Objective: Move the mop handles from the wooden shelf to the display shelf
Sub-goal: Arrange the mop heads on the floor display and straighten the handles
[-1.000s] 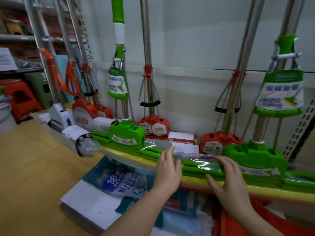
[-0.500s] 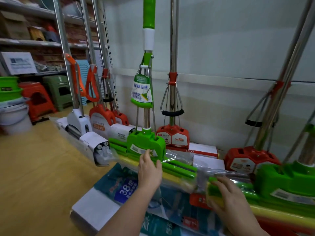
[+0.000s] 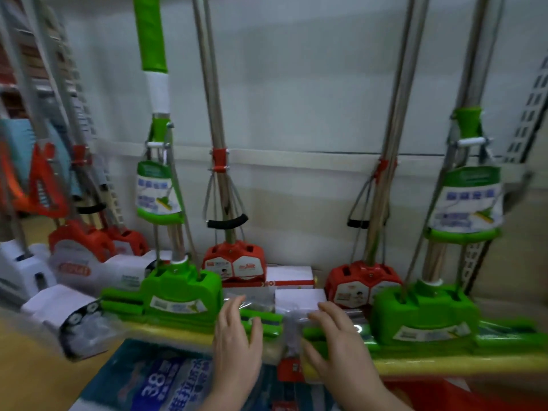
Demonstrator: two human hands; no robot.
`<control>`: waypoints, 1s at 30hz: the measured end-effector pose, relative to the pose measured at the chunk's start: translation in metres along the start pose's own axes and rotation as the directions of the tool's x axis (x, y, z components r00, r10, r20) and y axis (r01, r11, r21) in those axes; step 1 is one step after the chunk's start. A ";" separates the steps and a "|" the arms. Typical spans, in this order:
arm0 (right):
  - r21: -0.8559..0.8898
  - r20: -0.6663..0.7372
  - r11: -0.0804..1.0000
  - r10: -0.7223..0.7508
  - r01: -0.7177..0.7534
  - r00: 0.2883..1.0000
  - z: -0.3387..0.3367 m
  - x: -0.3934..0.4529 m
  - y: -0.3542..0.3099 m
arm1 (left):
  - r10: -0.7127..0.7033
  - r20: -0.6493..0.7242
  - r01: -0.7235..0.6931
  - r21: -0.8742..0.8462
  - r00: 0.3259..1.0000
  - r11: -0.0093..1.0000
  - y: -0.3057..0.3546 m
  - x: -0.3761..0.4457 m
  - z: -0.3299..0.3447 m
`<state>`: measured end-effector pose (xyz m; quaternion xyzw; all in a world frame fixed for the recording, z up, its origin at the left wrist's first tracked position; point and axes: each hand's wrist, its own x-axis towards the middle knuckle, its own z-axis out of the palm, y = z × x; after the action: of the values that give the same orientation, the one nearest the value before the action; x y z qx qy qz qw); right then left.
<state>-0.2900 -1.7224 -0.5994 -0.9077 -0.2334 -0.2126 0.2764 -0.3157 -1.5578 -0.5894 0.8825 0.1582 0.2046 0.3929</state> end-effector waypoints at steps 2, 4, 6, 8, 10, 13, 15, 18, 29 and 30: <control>-0.001 0.066 1.000 0.019 -0.019 0.998 -0.015 -0.002 -0.002 | -0.015 0.046 0.015 -0.006 0.999 1.000 0.014 -0.002 -0.004; -0.038 0.065 0.999 0.011 -0.009 0.998 -0.030 -0.004 -0.005 | -0.047 0.091 0.047 -0.003 0.995 0.999 0.031 -0.006 -0.014; -0.039 0.147 0.998 0.057 -0.052 0.987 -0.053 -0.003 -0.015 | -0.060 0.125 0.059 0.012 0.990 0.998 0.049 -0.009 -0.026; -0.048 0.220 0.990 0.141 -0.134 0.965 -0.073 -0.002 -0.024 | -0.086 0.150 0.084 0.023 0.985 0.996 0.068 -0.013 -0.043; -0.061 0.259 0.977 0.212 -0.203 0.942 -0.097 -0.001 -0.033 | -0.133 0.169 0.129 0.033 0.977 0.991 0.089 -0.018 -0.065; -0.104 0.247 0.959 0.283 -0.265 0.927 -0.141 0.004 -0.056 | -0.175 0.153 0.175 0.013 0.973 0.984 0.127 -0.027 -0.100; -0.073 0.296 0.941 0.336 -0.330 0.894 -0.179 0.015 -0.077 | -0.205 0.160 0.203 0.029 0.966 0.979 0.156 -0.031 -0.122; -0.027 0.342 0.913 0.391 -0.407 0.854 -0.226 0.030 -0.104 | -0.194 0.229 0.183 0.068 0.954 0.981 0.201 -0.035 -0.153; -0.027 0.358 0.917 0.381 -0.399 0.852 -0.373 0.057 -0.186 | -0.079 0.269 0.088 -0.023 0.960 0.996 0.332 -0.059 -0.280; -0.039 0.353 0.915 0.389 -0.402 0.851 -0.381 0.058 -0.191 | -0.063 0.258 0.074 -0.032 0.964 0.997 0.338 -0.060 -0.288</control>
<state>-0.4454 -1.7928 -0.2039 -0.9542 -0.0913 0.0200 0.2843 -0.4680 -1.6195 -0.1725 0.8872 0.1322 0.0780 0.4351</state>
